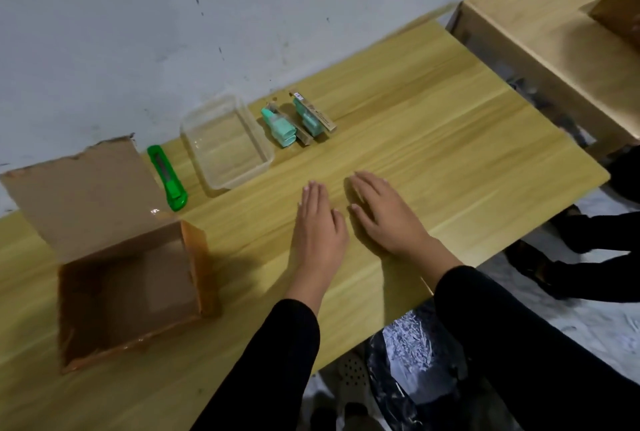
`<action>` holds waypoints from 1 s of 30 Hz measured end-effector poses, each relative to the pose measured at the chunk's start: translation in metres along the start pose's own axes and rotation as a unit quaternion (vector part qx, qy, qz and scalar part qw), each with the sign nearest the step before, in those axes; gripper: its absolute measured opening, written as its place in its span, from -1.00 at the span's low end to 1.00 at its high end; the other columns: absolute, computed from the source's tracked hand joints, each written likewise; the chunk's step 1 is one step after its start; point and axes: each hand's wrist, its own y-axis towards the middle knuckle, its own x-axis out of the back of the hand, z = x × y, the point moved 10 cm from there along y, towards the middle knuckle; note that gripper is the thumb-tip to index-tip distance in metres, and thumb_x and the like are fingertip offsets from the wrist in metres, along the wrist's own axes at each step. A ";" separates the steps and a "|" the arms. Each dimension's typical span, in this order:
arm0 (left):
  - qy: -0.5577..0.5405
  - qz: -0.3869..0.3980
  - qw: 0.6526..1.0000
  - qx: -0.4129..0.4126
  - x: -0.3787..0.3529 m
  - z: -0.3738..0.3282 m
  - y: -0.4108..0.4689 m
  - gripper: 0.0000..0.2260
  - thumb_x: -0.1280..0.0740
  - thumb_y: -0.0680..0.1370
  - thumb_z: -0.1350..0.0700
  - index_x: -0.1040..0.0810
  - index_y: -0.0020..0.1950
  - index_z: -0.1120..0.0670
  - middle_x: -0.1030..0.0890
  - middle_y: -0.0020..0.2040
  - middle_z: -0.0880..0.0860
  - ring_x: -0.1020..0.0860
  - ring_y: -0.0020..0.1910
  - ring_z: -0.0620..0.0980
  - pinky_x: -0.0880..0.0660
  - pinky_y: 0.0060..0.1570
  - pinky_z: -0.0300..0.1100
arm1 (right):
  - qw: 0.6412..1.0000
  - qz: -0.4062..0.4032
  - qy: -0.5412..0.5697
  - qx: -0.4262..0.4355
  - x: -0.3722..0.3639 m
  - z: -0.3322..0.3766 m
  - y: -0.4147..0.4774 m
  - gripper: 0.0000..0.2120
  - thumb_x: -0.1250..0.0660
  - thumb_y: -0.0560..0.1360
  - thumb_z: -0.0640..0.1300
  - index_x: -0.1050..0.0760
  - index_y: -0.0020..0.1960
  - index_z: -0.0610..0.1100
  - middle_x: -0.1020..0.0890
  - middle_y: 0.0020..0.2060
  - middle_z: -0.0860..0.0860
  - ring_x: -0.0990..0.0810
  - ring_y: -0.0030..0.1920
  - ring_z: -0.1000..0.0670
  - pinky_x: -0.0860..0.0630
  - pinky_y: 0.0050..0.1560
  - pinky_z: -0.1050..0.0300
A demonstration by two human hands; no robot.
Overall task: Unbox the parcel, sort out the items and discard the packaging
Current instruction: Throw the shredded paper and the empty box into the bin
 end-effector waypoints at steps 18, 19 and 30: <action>0.069 -0.104 0.990 0.058 0.046 0.079 -0.030 -0.61 -0.09 0.62 0.09 -0.28 0.45 0.11 -0.20 0.52 0.08 -0.10 0.51 0.02 0.02 0.49 -0.02 | 0.977 -0.131 0.101 -0.134 0.003 -0.007 -0.050 -0.48 -0.28 0.50 -0.14 -0.22 0.39 -0.24 -0.36 0.29 -0.19 -0.28 0.29 -0.13 -0.25 0.31 0.08; 0.071 -0.105 0.990 0.058 0.046 0.079 -0.030 -0.61 -0.09 0.62 0.09 -0.27 0.45 0.10 -0.19 0.52 0.08 -0.10 0.51 0.02 0.02 0.49 -0.02 | 0.976 -0.130 0.108 -0.136 0.000 -0.003 -0.043 -0.47 -0.28 0.50 -0.14 -0.21 0.40 -0.23 -0.36 0.29 -0.18 -0.27 0.29 -0.13 -0.25 0.31 0.08; 0.080 -0.071 0.994 0.036 0.044 0.080 -0.033 -0.58 -0.04 0.63 0.04 -0.17 0.49 0.07 -0.10 0.54 0.05 0.00 0.53 -0.02 0.10 0.49 -0.07 | 0.991 -0.099 0.062 -0.065 -0.016 0.032 0.009 -0.63 -0.28 0.52 -0.14 -0.39 0.31 -0.13 -0.44 0.20 -0.17 -0.35 0.18 -0.16 -0.37 0.22 -0.01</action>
